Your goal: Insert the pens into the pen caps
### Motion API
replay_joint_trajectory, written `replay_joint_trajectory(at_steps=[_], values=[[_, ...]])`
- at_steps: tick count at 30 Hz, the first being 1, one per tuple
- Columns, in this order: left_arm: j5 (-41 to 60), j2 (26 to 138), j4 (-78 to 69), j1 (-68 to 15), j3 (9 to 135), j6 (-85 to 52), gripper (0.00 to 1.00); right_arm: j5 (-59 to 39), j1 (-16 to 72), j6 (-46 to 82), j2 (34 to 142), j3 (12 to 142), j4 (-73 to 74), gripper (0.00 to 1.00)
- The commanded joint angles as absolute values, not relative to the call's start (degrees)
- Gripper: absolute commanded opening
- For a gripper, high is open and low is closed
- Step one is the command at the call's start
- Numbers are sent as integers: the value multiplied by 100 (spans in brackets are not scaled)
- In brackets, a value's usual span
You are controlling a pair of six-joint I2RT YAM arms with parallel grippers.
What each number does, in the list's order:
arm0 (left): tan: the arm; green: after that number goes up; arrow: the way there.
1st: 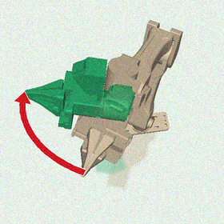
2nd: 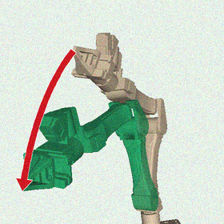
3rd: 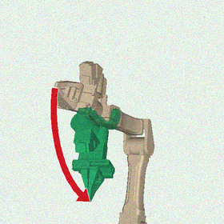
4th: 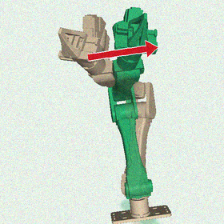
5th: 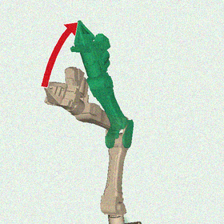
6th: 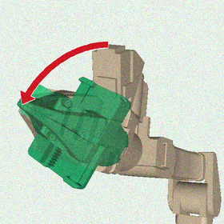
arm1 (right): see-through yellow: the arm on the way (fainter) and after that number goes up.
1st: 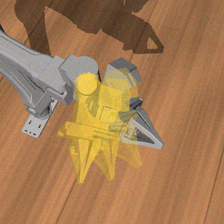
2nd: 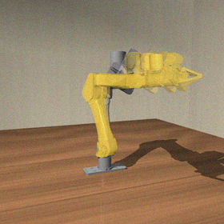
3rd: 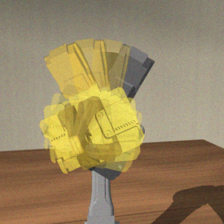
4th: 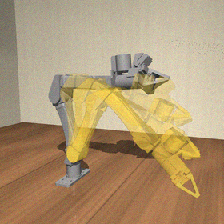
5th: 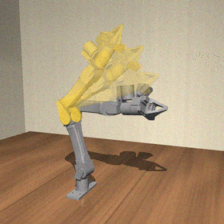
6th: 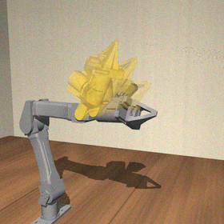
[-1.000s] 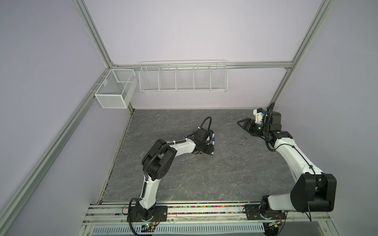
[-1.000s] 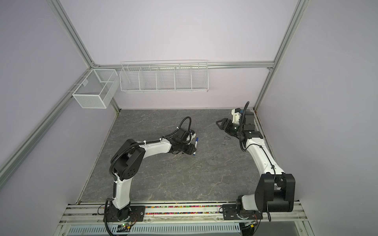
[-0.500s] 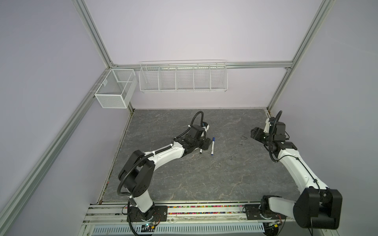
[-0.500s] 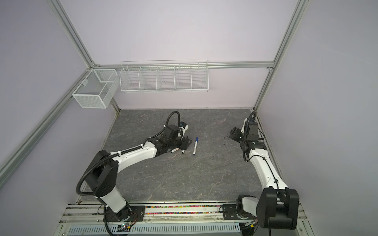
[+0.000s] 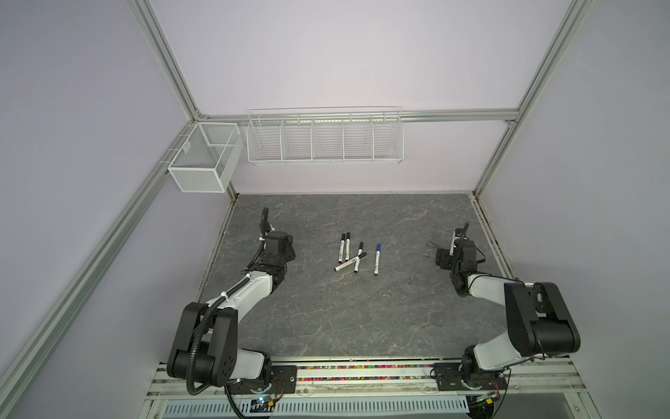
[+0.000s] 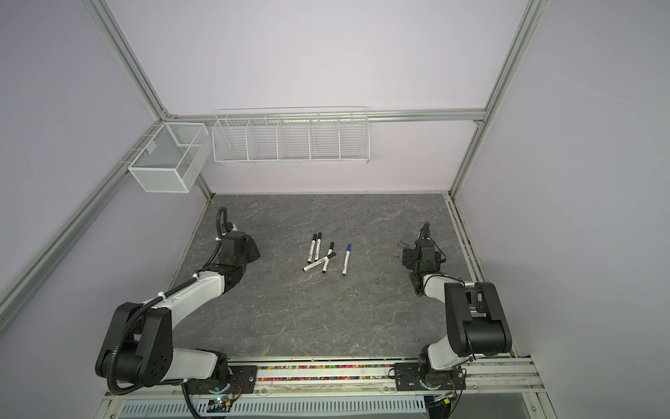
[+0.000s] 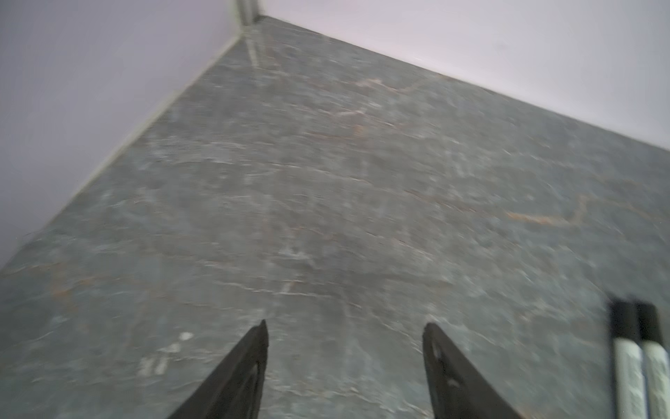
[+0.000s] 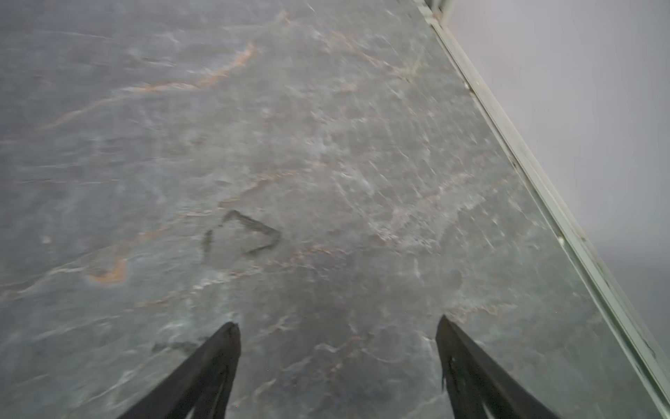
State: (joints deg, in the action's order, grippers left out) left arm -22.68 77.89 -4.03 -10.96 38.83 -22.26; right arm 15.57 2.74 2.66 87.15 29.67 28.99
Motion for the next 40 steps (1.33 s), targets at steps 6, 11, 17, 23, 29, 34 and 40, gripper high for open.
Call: replay_joint_trajectory(at_steps=[6,11,17,23,29,34,40], values=[[-3884,7391,-1440,-914,3487,-1647,99,632,-5,-175,8888,2097,5388,88],[-4219,8325,-2626,-914,3273,-892,99,659,1,-141,8728,2196,4908,88],[-3793,8849,-4195,-932,2896,-229,100,668,13,-149,8743,2202,4930,88],[-2399,9036,-6262,-614,1783,-116,99,668,9,-150,8746,2199,4948,88],[-2312,8798,-5043,-457,2226,-440,99,653,8,-164,8762,2205,4948,88],[-2303,8880,-5248,-450,2196,-382,99,563,-35,-150,8785,2224,4913,88],[-2305,8895,-5299,-451,2187,-378,99,589,-13,-149,8770,2211,4948,88]])
